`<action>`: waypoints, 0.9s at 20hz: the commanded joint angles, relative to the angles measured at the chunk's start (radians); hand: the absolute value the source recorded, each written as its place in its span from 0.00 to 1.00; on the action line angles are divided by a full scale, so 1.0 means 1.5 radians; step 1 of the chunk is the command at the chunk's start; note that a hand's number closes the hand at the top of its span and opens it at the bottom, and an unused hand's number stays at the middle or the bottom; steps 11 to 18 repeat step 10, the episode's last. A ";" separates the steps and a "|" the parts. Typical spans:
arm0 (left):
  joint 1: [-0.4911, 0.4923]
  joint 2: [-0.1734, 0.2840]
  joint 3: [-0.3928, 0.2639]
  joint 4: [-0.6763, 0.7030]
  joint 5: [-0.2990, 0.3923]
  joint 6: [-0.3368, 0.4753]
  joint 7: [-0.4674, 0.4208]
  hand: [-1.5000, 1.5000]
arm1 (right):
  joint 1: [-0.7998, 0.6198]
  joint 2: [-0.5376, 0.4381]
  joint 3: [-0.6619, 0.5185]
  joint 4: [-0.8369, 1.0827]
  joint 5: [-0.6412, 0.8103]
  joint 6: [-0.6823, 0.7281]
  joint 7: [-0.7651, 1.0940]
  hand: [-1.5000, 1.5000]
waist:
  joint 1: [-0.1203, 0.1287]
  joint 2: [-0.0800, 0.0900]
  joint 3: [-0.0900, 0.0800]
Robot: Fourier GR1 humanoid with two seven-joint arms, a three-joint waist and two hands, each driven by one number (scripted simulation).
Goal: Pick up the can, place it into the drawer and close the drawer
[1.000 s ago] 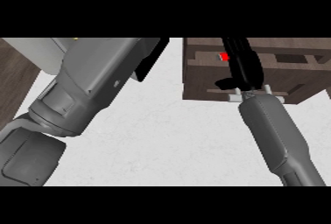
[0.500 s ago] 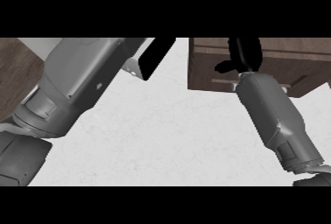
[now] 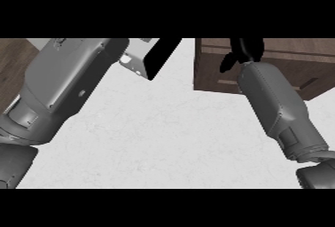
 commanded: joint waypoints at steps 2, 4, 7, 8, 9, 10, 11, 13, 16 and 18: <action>0.033 0.027 0.000 -0.051 0.001 -0.014 0.014 0.00 | -0.063 0.003 -0.042 0.017 -0.035 -0.027 -0.019 0.00 | 0.011 -0.001 -0.002; 0.044 0.027 0.000 -0.060 0.001 -0.015 0.014 0.00 | -0.063 0.013 -0.062 0.010 -0.064 -0.025 -0.057 0.00 | 0.010 0.001 -0.002; 0.063 0.043 0.000 -0.098 0.006 -0.016 0.034 0.00 | -0.087 0.003 -0.091 0.003 -0.096 0.005 -0.075 0.00 | 0.018 -0.007 -0.002; 0.081 0.048 0.001 -0.102 0.006 -0.018 0.032 0.00 | -0.074 0.037 -0.079 0.008 -0.082 -0.027 -0.073 0.00 | 0.007 -0.006 -0.002; 0.088 0.056 0.000 -0.102 0.001 -0.022 0.028 0.00 | -0.082 0.017 -0.088 0.008 -0.093 -0.009 -0.104 0.00 | 0.002 -0.003 -0.002; 0.089 0.051 -0.004 -0.114 -0.001 -0.011 0.035 0.00 | -0.078 0.015 -0.100 0.012 -0.105 -0.008 -0.115 0.00 | 0.002 -0.003 -0.002; 0.089 0.051 -0.004 -0.114 -0.001 -0.011 0.035 0.00 | -0.078 0.015 -0.100 0.012 -0.105 -0.008 -0.115 0.00 | 0.002 -0.003 -0.002; 0.089 0.051 -0.004 -0.114 -0.001 -0.011 0.035 0.00 | -0.078 0.015 -0.100 0.012 -0.105 -0.008 -0.115 0.00 | 0.002 -0.003 -0.002; 0.089 0.051 -0.004 -0.114 -0.001 -0.011 0.035 0.00 | -0.078 0.015 -0.100 0.012 -0.105 -0.008 -0.115 0.00 | 0.002 -0.003 -0.002; 0.089 0.051 -0.004 -0.114 -0.001 -0.011 0.035 0.00 | -0.078 0.015 -0.100 0.012 -0.105 -0.008 -0.115 0.00 | 0.002 -0.003 -0.002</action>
